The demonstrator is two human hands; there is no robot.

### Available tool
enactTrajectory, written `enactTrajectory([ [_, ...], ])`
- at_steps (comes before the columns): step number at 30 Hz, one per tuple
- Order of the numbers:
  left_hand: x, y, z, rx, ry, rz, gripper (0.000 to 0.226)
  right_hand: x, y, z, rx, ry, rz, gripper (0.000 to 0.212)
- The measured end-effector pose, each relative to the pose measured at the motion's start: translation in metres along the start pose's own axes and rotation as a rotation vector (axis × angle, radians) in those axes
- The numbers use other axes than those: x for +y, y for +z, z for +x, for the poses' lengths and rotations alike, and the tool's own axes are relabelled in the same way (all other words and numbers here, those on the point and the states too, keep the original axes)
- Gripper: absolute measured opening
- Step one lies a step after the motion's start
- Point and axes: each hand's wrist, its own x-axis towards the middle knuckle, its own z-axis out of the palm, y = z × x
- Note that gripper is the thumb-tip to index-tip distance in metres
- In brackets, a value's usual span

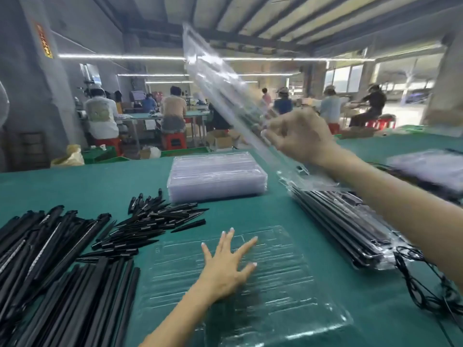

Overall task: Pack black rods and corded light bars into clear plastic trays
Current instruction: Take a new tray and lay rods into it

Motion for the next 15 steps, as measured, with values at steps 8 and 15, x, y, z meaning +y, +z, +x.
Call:
enactTrajectory([
  [8, 0.037, 0.022, -0.085, -0.267, 0.208, 0.39, 0.047, -0.043, 0.083, -0.073, -0.301, -0.351, -0.266, 0.011],
  [15, 0.05, -0.034, -0.092, -0.211, 0.402, 0.33, 0.027, -0.028, 0.113, -0.104, -0.269, -0.384, -0.15, 0.01],
])
